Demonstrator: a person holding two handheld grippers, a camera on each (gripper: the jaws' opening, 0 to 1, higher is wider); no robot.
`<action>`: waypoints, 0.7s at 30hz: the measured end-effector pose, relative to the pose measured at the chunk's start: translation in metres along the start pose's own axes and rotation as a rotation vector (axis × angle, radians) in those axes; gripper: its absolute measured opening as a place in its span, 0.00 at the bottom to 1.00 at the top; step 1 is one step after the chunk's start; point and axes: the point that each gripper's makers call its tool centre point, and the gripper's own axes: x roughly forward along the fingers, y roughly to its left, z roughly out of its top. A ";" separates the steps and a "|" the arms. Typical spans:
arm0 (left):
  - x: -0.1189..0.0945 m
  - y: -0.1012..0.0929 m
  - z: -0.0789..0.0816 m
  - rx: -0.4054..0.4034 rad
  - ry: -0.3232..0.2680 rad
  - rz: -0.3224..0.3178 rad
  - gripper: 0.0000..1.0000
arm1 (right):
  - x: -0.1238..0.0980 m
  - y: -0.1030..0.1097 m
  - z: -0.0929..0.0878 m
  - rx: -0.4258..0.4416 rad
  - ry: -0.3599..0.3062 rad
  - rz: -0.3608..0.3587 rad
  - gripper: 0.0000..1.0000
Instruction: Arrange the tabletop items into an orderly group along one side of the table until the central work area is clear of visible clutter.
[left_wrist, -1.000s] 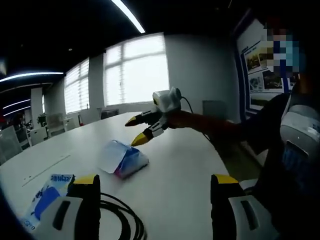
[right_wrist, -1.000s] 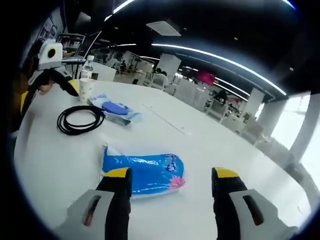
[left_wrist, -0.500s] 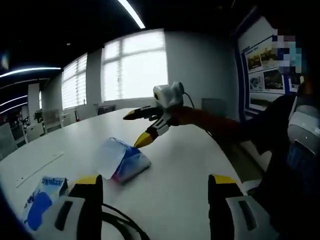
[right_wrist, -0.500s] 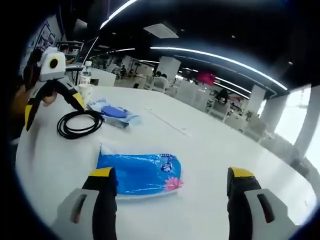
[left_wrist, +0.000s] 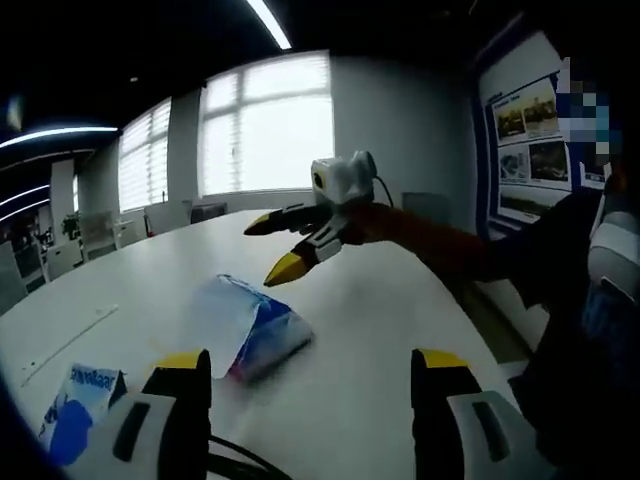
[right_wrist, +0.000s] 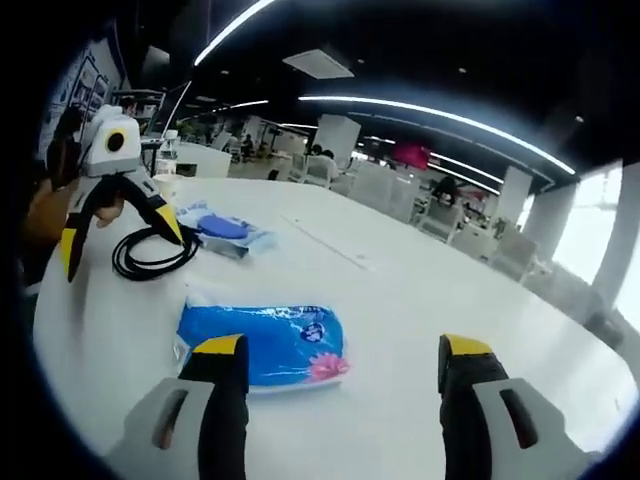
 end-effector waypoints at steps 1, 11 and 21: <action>0.001 0.000 0.000 0.001 0.002 -0.002 0.81 | 0.001 0.000 -0.001 0.003 0.004 0.002 0.75; 0.014 0.002 0.001 0.000 0.003 -0.011 0.77 | 0.008 -0.002 -0.010 0.049 0.006 0.030 0.63; 0.018 0.005 0.001 0.001 0.004 -0.011 0.75 | 0.011 -0.002 -0.015 0.058 0.011 0.027 0.59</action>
